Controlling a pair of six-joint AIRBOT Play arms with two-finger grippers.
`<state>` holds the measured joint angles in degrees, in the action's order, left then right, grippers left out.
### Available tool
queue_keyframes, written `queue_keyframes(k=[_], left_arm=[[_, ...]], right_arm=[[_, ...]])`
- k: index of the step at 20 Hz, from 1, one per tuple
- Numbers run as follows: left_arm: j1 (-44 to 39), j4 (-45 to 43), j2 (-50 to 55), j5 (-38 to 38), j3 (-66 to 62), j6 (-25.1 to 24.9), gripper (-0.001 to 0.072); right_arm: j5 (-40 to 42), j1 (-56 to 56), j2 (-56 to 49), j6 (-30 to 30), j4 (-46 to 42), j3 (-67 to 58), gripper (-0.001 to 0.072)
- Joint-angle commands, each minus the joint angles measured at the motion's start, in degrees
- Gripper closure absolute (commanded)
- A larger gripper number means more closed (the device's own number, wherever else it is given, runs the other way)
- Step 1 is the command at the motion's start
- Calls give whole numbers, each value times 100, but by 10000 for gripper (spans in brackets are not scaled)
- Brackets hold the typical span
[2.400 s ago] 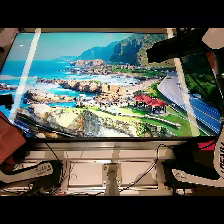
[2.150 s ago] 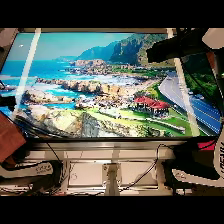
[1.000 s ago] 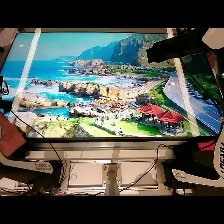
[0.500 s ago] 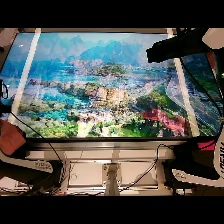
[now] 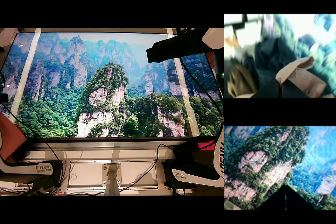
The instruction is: Fold the clothes and pants, and hang the long-sleeved shirts on hangers.
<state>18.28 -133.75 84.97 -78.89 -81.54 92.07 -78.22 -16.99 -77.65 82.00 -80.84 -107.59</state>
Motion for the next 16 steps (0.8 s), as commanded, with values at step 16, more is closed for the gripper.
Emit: queue_keyframes(k=[16], left_arm=[[-4671, 2555, -560, 3224, -199, 944, 692]], right_arm=[[0, -7, 2, 0, 0, -2, 704]])
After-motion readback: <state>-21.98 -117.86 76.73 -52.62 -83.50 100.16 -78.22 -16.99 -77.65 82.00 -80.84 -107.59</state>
